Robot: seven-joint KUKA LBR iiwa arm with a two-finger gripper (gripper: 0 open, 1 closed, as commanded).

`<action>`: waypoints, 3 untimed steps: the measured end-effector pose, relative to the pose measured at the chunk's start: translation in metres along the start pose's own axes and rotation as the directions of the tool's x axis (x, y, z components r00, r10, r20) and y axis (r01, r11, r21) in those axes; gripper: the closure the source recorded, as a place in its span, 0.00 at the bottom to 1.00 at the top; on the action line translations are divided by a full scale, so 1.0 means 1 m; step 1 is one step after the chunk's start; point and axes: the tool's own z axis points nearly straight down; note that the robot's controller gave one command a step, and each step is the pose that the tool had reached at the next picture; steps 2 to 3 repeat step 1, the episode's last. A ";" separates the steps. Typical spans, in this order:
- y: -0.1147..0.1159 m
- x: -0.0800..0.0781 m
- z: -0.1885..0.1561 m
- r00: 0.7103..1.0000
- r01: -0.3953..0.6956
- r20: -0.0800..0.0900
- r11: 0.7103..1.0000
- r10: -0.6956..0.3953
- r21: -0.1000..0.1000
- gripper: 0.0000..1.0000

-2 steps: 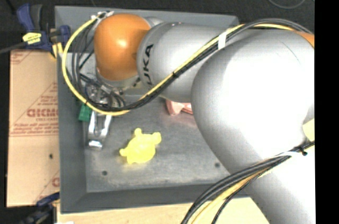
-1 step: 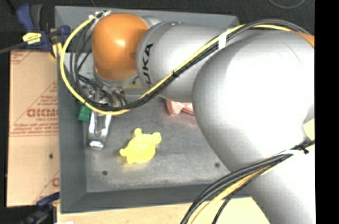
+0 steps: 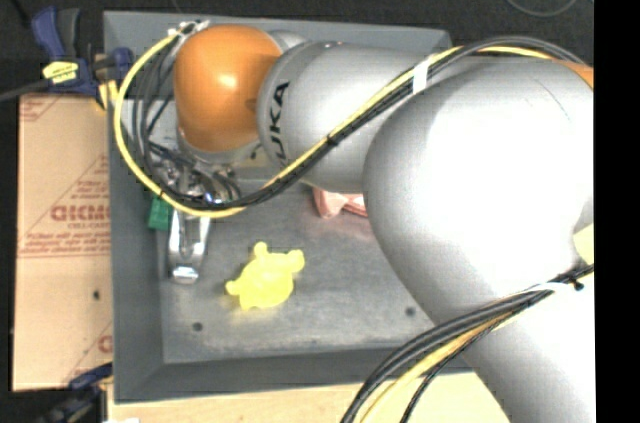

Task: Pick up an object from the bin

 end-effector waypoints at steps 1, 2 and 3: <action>-0.002 0.002 0.007 1.000 -0.011 0.006 1.000 0.011 0.002 0.00; -0.002 0.002 0.007 1.000 -0.011 0.006 1.000 0.011 0.002 0.00; -0.002 0.002 0.007 1.000 -0.011 0.006 1.000 0.011 0.002 0.00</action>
Offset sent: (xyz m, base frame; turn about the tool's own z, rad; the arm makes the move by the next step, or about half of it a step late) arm 0.0000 0.0000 0.0000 0.0000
